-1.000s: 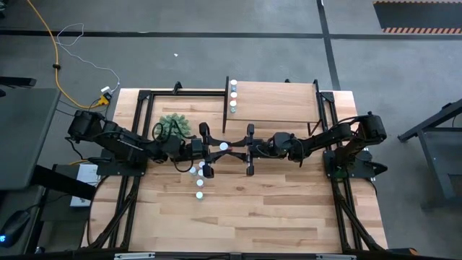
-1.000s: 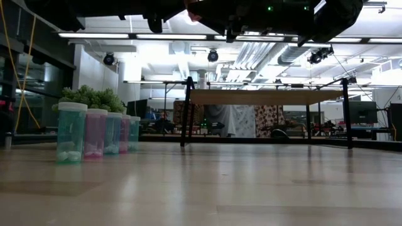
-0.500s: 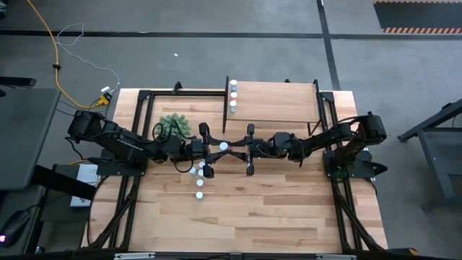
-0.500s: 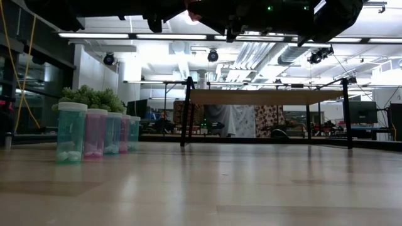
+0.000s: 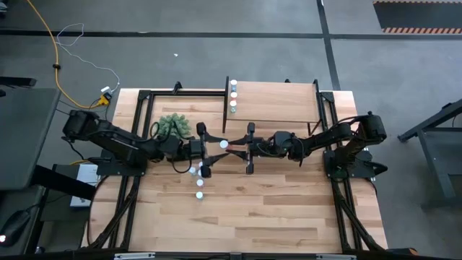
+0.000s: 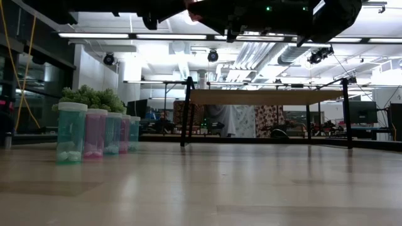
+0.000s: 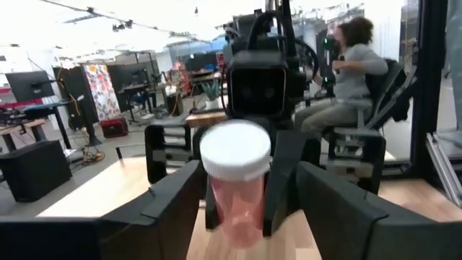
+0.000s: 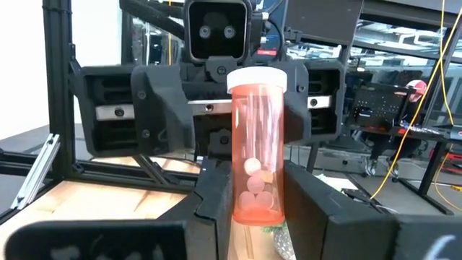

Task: Pick and place medicine bottles onto shelf by color
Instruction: Put the transparent orange medicine bottle on the shelf

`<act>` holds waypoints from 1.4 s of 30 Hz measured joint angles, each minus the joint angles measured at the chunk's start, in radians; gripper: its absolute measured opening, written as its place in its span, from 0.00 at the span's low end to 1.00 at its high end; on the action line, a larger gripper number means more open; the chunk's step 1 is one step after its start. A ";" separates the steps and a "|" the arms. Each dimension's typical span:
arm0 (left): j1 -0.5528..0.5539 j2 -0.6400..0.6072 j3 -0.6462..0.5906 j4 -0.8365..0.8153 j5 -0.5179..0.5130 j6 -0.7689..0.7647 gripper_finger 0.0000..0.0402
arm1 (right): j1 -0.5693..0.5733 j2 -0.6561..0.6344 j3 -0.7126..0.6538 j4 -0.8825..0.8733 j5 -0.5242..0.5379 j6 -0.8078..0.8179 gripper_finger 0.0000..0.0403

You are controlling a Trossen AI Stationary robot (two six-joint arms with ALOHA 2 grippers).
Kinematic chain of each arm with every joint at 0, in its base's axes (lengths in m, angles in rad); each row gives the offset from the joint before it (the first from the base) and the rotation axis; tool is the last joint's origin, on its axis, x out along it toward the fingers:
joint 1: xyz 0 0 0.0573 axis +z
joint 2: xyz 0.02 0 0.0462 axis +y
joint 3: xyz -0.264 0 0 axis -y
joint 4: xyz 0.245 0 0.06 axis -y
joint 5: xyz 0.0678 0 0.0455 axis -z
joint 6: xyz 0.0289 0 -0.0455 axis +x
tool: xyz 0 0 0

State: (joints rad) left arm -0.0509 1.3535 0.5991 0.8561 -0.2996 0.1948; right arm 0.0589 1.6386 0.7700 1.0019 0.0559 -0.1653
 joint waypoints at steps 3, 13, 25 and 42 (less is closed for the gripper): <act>0.000 -0.019 0.000 -0.021 0.000 -0.007 0.55 | 0.000 0.000 0.000 0.000 -0.001 0.000 0.22; 0.000 -0.028 0.000 -0.033 0.000 -0.009 0.54 | 0.000 0.000 0.000 -0.001 -0.003 0.000 0.22; 0.000 -0.028 0.000 -0.030 -0.042 -0.027 0.41 | 0.000 0.000 0.000 0.005 -0.004 0.000 0.22; 0.000 -0.028 0.000 -0.030 -0.042 -0.028 0.22 | 0.000 0.000 0.000 0.005 -0.004 0.000 0.22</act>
State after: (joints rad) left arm -0.0505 1.3251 0.5995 0.8265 -0.3416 0.1669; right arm 0.0593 1.6382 0.7700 1.0069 0.0521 -0.1658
